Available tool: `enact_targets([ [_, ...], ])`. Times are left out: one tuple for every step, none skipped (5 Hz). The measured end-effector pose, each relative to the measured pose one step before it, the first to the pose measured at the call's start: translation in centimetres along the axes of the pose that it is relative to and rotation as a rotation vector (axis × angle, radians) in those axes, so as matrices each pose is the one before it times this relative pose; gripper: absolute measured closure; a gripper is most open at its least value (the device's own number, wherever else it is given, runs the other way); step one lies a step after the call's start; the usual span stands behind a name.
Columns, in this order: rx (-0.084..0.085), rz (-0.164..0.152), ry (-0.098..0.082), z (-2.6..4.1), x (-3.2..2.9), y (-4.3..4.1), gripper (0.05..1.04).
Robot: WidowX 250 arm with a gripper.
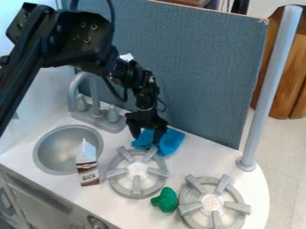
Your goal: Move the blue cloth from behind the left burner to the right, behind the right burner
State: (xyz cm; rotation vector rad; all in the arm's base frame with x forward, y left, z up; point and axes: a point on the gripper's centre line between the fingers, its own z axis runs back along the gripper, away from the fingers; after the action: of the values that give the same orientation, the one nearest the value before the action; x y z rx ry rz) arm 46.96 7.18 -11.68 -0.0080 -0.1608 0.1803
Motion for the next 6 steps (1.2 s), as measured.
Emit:
enact_targets([
  [-0.0198, -0.0085, -0.0186, 0.117, 0.399, -0.320, 0.083],
  [-0.0013, -0.0056, -0.0015, -0.557, 0.591, -0.078, 0.083],
  [-0.0008, 0.0099, 0.0015, -0.922, 0.363, 0.019, 0.083],
  [0.0003, 0.0088, 0.0016, -0.740, 0.345, 0.027, 0.083],
  [-0.0014, 0.0022, 0.0046, -0.712, 0.012, 0.003, 0.083],
  [-0.0128, -0.0224, -0.0062, 0.357, 0.397, -1.535, 0.083],
])
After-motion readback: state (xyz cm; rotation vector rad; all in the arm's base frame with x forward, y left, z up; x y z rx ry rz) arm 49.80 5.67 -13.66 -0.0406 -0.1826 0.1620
